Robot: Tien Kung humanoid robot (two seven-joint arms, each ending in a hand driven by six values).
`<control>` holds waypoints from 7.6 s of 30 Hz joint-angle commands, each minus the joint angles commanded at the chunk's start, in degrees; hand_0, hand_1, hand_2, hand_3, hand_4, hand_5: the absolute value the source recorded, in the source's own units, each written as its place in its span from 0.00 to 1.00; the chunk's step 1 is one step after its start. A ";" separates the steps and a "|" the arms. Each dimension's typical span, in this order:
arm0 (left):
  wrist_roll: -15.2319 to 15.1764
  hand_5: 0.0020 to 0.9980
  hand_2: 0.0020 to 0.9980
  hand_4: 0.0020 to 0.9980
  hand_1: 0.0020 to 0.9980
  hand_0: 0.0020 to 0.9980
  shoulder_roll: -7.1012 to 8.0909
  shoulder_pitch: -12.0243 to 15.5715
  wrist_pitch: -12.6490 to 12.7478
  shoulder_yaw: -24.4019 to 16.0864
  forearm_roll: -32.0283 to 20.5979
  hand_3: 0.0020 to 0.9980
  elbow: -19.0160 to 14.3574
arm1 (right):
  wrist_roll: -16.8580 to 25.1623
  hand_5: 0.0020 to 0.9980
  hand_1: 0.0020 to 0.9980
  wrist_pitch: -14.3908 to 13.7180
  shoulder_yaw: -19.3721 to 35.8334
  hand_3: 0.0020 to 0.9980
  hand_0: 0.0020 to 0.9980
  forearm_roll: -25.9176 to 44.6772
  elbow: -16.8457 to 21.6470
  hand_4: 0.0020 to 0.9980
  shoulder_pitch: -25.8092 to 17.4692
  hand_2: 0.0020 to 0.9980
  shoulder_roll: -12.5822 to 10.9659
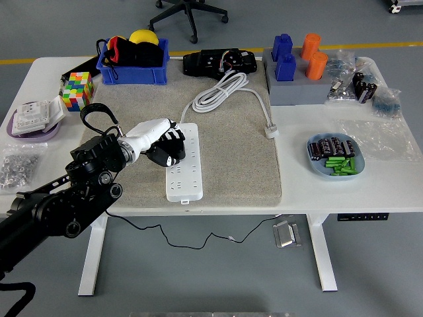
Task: Pull the plug out,throw it away,press the button
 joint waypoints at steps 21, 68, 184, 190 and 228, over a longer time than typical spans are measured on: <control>-2.05 0.00 0.33 0.64 0.34 0.38 1.41 0.93 1.35 -6.59 -0.40 0.52 -2.93 | -0.02 0.66 0.73 0.02 -0.03 0.71 0.77 -0.08 -0.03 0.89 -0.22 0.72 0.05; -3.29 0.02 0.78 0.91 0.77 0.74 0.12 -4.42 3.90 -2.97 -3.01 0.94 6.65 | -0.01 0.66 0.73 0.08 0.18 0.71 0.77 0.00 0.09 0.89 -0.09 0.72 0.19; -2.38 0.00 0.17 0.41 0.09 0.07 -1.73 -6.85 7.90 -8.32 -1.80 0.70 5.47 | -0.08 0.66 0.73 0.18 -0.61 0.71 0.77 0.05 -0.06 0.89 0.63 0.72 -0.39; -3.12 0.00 0.54 0.72 0.55 0.41 1.52 -1.86 7.82 -18.93 1.20 0.77 -0.83 | -0.02 0.66 0.73 0.17 -2.30 0.71 0.77 0.40 0.25 0.89 2.90 0.72 -0.85; -5.22 0.59 0.97 0.87 1.00 0.98 3.09 21.42 5.32 -41.72 1.40 0.98 -12.21 | 0.61 0.66 0.73 -2.37 -0.50 0.71 0.77 -1.31 0.37 0.89 -0.06 0.72 -0.68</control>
